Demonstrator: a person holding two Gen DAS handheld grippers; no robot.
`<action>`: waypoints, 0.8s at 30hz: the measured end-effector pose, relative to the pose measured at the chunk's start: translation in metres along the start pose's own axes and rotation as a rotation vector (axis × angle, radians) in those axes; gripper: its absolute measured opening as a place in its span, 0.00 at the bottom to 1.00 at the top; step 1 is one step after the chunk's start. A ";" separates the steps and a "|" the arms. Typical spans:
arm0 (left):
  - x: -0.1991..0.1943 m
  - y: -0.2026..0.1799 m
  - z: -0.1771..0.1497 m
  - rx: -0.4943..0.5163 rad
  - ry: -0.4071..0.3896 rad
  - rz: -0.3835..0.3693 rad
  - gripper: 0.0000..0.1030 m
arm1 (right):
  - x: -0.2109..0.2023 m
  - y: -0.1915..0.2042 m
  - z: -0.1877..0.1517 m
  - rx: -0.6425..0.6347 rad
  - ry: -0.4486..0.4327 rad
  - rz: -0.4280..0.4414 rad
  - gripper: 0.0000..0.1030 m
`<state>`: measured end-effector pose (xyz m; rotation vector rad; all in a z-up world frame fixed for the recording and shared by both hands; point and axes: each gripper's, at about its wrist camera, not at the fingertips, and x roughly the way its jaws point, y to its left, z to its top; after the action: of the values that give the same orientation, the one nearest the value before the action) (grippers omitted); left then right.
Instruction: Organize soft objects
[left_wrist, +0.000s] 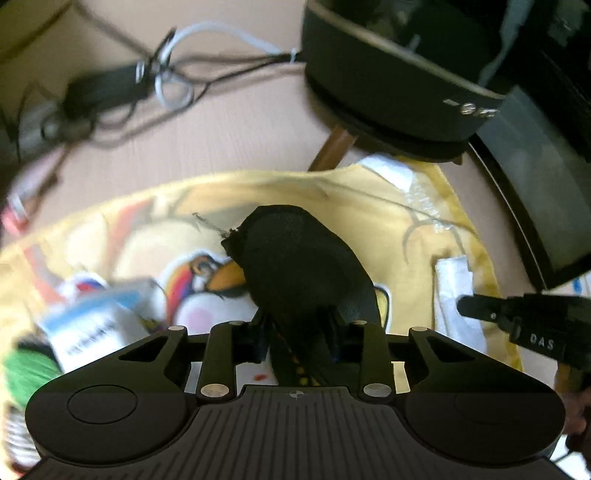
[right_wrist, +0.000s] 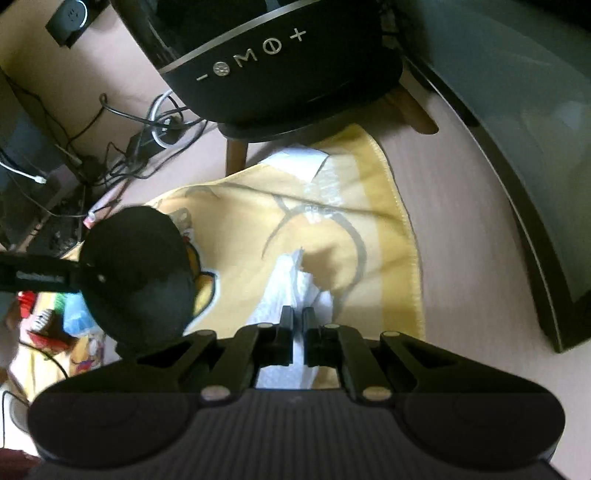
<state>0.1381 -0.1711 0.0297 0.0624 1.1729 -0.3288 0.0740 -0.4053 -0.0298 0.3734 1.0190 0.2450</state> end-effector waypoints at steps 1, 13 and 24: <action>-0.003 -0.004 0.003 0.021 -0.001 0.012 0.31 | -0.001 0.000 -0.001 0.000 -0.004 0.004 0.05; 0.013 -0.057 0.030 0.119 -0.024 -0.033 0.19 | -0.015 -0.004 -0.016 -0.119 0.001 -0.092 0.05; 0.012 -0.050 0.021 0.070 0.018 -0.131 0.25 | -0.016 -0.004 -0.016 -0.145 -0.004 -0.105 0.05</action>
<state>0.1468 -0.2263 0.0328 0.0503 1.1853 -0.4859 0.0519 -0.4115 -0.0265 0.1883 1.0068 0.2215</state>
